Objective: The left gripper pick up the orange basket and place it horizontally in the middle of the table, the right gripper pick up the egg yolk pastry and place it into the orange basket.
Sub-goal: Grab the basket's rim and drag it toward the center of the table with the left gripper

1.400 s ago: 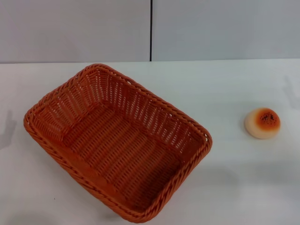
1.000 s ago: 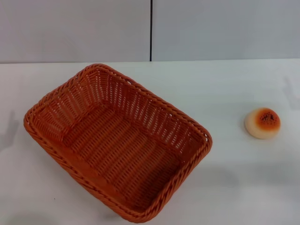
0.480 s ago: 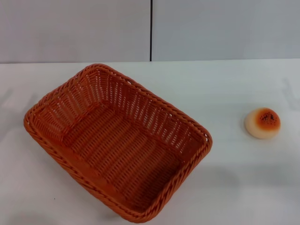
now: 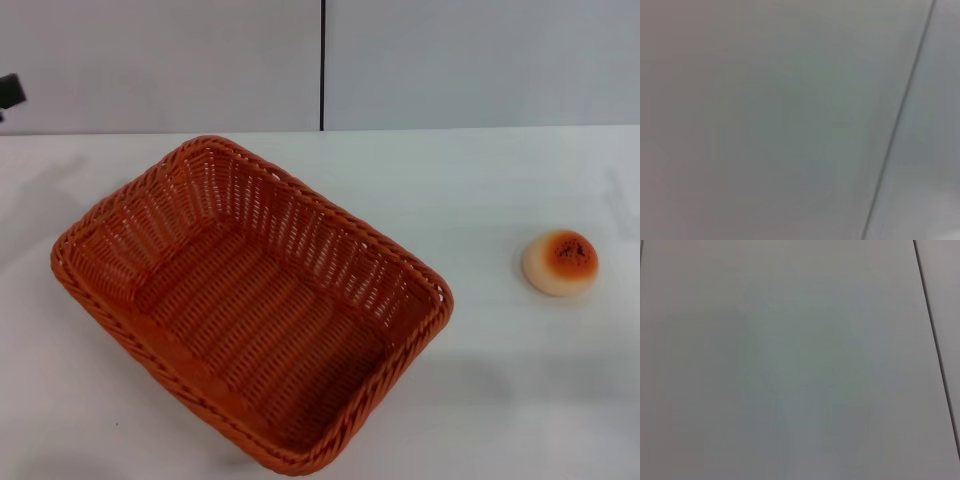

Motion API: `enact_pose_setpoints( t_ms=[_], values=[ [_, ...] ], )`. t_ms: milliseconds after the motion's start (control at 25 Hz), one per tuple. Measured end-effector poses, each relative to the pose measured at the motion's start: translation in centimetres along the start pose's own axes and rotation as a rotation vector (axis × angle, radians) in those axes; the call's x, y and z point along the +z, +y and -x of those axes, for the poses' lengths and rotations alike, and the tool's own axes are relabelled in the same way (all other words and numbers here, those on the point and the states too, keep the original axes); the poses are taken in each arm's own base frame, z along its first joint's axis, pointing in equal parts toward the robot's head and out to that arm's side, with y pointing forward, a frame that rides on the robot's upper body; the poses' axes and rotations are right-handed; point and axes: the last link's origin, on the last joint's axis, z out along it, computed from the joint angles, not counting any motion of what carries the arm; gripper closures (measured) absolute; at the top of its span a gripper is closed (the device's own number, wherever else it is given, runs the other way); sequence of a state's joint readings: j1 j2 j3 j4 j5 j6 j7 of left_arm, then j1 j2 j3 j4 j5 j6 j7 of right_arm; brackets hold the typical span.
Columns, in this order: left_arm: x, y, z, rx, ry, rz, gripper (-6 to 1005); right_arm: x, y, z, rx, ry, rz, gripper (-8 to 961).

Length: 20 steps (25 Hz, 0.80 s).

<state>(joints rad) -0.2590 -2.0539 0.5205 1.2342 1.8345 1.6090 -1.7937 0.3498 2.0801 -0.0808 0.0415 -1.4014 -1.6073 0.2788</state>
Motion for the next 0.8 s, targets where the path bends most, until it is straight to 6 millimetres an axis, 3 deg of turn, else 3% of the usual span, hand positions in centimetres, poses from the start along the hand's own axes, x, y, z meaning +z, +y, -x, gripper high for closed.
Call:
enact_pose_setpoints(
  t_ms=[280, 480, 800],
  values=[
    [2.7, 1.4, -2.3, 0.018, -0.298, -0.005, 216, 0.1, 0.1, 0.0, 0.005, -0.002, 0.004, 338],
    [5.8, 3.2, -3.5, 0.126, -0.504, -0.023, 217, 0.4, 0.1, 0.1, 0.011, -0.009, 0.008, 341],
    [8.2, 4.7, -4.6, 0.244, -0.638, -0.050, 217, 0.8, 0.1, 0.2, 0.011, -0.011, 0.012, 346]
  ],
)
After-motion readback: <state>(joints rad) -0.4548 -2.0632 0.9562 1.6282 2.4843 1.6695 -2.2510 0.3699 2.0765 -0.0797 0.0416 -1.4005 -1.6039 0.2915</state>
